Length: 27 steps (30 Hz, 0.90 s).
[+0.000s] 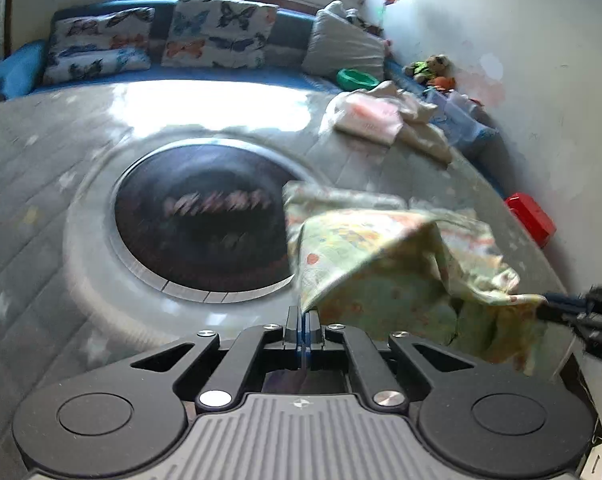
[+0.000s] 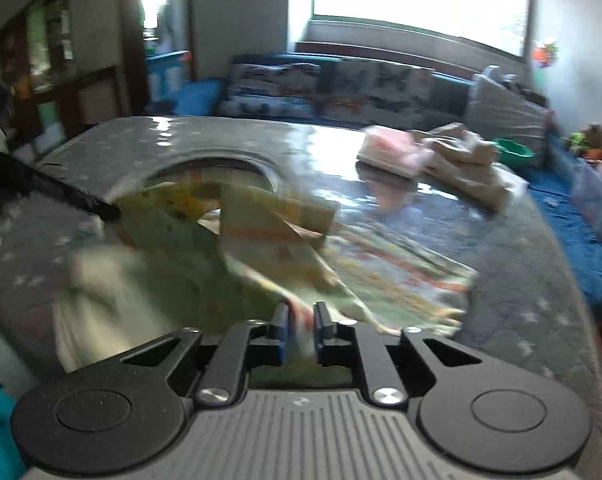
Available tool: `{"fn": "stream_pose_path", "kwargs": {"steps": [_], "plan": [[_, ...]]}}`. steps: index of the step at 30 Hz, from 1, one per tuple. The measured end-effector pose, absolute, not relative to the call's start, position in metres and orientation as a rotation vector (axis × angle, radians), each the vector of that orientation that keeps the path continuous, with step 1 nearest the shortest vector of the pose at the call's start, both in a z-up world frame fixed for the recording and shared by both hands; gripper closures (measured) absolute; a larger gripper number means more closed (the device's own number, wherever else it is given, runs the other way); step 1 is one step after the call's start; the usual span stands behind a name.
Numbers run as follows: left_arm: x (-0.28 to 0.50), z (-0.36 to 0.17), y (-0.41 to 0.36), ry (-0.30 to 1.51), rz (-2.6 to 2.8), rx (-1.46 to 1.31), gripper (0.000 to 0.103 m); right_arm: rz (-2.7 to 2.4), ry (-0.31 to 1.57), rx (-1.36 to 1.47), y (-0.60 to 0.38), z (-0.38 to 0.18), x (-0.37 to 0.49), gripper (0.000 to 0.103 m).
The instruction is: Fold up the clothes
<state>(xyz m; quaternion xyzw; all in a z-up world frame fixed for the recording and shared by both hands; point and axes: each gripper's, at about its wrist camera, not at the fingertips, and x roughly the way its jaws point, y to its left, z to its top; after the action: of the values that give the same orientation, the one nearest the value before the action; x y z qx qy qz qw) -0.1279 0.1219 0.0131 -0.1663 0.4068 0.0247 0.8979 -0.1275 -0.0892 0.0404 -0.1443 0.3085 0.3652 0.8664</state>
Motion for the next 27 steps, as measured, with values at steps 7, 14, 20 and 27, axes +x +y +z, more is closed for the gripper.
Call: {"fn": "stream_pose_path", "kwargs": {"steps": [7, 14, 20, 27], "plan": [[-0.143, 0.011, 0.119, 0.819, 0.089, -0.306, 0.084, 0.881, 0.665, -0.325, -0.065, 0.038, -0.138, 0.054], [-0.125, 0.034, 0.087, 0.732, 0.013, -0.155, 0.069, 0.925, 0.708, -0.351, -0.029, 0.009, -0.124, 0.052], [-0.087, 0.025, 0.053, 0.715, -0.094, -0.036, 0.062, 0.905, 0.712, -0.371, -0.021, 0.001, -0.118, 0.077], [-0.058, 0.001, 0.041, 0.747, -0.157, 0.064, 0.066, 0.873, 0.698, -0.339, -0.037, 0.004, -0.126, 0.094]]}}
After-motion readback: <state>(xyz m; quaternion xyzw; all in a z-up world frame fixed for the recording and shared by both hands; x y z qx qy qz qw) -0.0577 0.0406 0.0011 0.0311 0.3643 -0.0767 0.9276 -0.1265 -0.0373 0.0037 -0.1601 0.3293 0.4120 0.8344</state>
